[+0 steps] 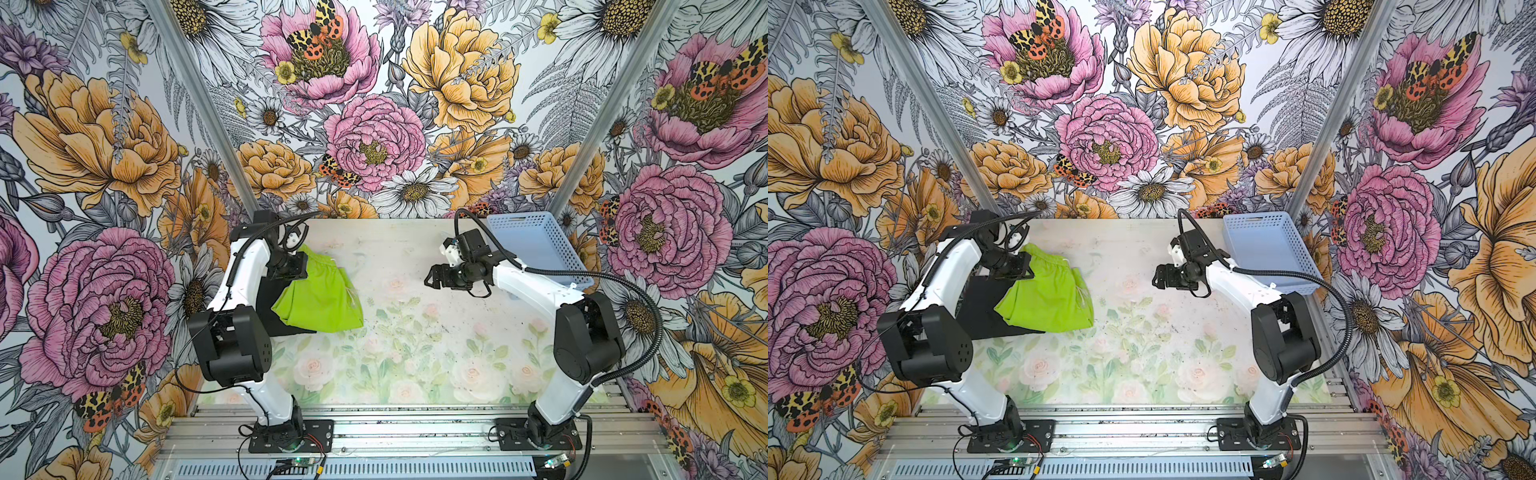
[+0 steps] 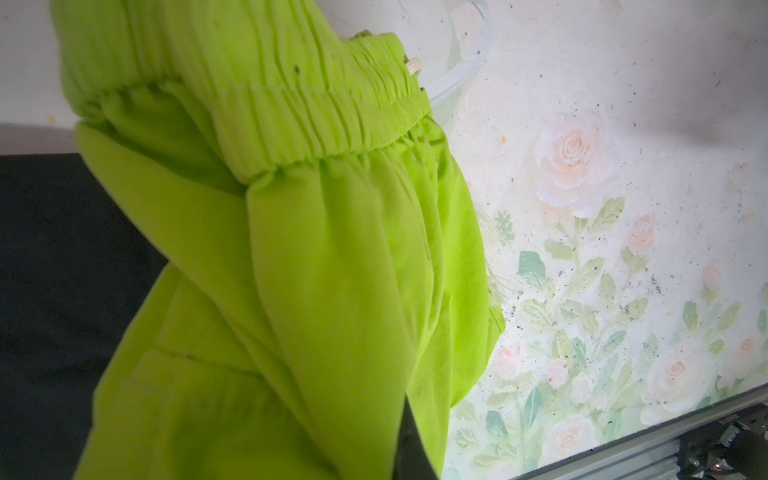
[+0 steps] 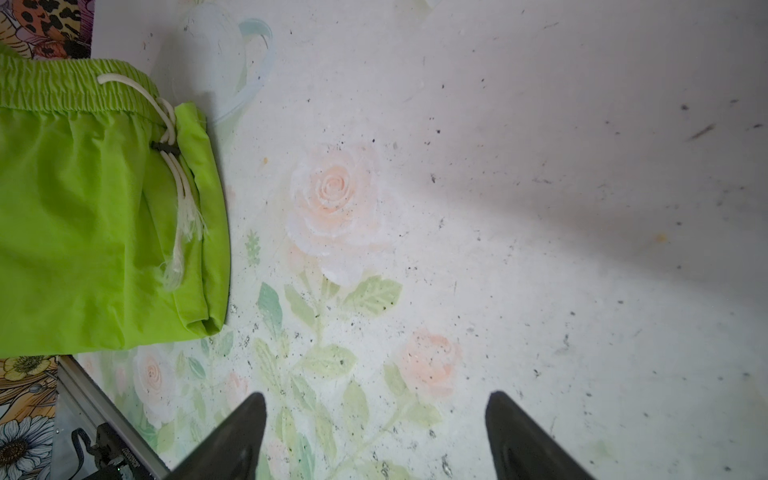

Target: Fold and stack the mixed laundry pile

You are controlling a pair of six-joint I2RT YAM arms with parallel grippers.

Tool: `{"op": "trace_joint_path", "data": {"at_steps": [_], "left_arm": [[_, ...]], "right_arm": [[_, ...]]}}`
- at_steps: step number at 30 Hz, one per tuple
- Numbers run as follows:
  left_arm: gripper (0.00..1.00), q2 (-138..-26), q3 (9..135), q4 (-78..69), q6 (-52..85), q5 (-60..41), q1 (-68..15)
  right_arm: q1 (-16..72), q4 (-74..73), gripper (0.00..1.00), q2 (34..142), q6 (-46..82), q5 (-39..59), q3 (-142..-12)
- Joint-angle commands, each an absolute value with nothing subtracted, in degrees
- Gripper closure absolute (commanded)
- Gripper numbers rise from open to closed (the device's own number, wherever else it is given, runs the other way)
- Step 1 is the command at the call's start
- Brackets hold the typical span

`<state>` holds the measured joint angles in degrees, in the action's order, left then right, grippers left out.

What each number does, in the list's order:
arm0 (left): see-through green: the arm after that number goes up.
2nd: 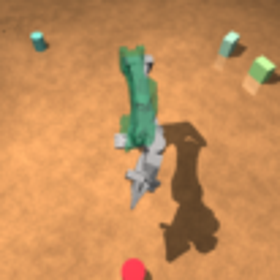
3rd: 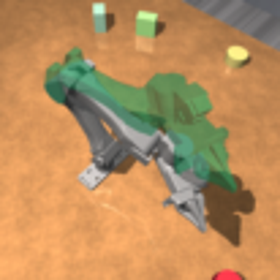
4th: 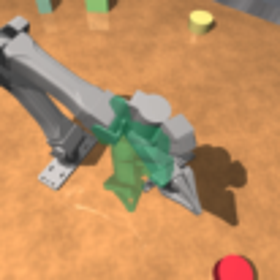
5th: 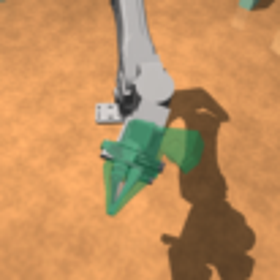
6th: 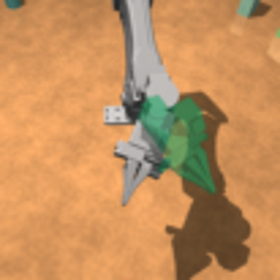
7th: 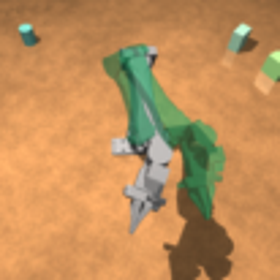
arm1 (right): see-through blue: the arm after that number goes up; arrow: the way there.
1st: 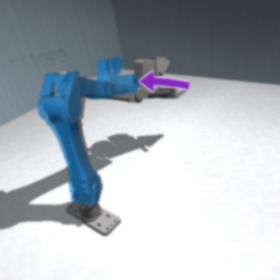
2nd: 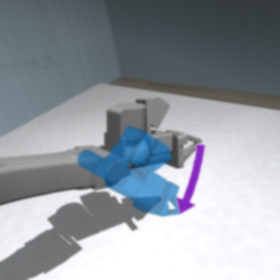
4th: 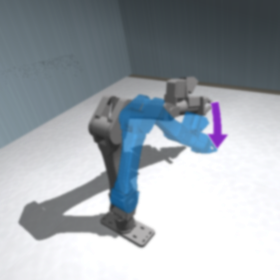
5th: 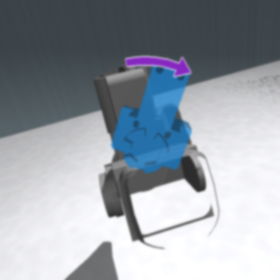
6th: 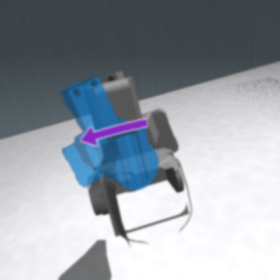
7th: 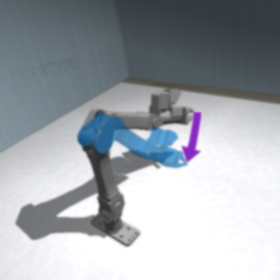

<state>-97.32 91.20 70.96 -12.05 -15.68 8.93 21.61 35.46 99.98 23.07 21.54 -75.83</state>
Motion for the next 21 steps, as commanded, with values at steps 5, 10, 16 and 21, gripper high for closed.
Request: {"op": "trace_joint_path", "data": {"at_steps": [5,10,16,21], "left_arm": [[1.0,-93.38,94.02,71.59,-16.65,-19.56,18.87],[1.0,-96.85,94.8,72.08,-18.8,-19.73,23.2],[1.0,-106.95,96.85,72.02,-19.43,-9.86,23.44],[1.0,-110.43,97.44,69.55,-18.48,-2.17,23.73]], "right_arm": [[20.21,39.89,0.16,101.1,21.37,24.07,-79.75],[19.88,43.24,0.15,103.58,19.71,25.05,-82.88],[19.07,45.35,0.15,105.29,18.84,25.22,-85.43],[18.96,45.35,0.15,105.73,19.47,25.51,-84.66]]}}
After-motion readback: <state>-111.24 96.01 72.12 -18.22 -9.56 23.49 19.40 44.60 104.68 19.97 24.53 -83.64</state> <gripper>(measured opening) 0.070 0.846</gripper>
